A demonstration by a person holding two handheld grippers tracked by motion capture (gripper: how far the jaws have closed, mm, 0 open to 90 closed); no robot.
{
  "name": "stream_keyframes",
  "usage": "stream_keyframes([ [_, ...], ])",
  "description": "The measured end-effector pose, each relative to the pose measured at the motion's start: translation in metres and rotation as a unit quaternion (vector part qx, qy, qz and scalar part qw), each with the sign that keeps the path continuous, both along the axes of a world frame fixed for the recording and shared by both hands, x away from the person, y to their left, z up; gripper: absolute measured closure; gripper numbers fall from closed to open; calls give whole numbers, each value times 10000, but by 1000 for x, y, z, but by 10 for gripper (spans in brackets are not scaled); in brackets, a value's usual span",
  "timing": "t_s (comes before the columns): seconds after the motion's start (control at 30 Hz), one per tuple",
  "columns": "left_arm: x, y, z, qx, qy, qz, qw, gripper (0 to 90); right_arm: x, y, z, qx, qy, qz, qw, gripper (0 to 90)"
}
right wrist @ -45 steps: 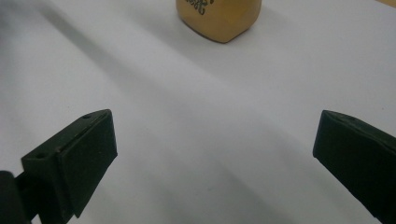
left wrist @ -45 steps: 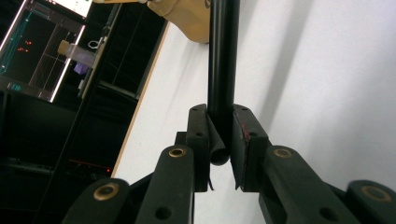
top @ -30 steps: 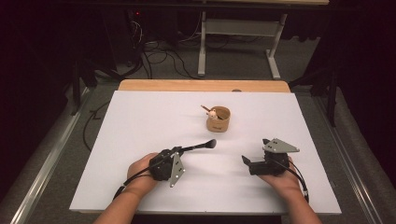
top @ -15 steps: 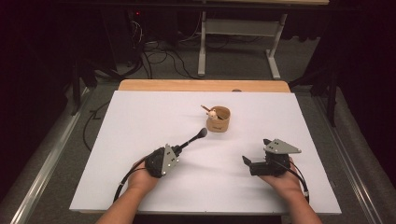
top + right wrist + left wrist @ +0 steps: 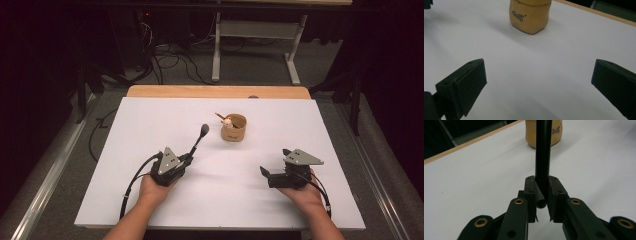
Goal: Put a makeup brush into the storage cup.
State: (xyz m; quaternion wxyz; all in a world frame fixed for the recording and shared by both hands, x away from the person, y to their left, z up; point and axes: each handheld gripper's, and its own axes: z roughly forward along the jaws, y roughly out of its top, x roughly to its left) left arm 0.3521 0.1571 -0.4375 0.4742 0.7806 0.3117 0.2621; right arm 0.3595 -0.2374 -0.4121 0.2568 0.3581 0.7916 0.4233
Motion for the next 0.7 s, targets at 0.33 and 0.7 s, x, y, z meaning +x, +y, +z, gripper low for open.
stream_keyframes([
  [0.33,3,8,1,-620,172,98,9979,790,-1,0,0,39,9,-38,10000,13],
  [0.7,2,10,3,-1184,248,-81,9926,790,0,-1,-1,261,-34,-60,9996,15],
])
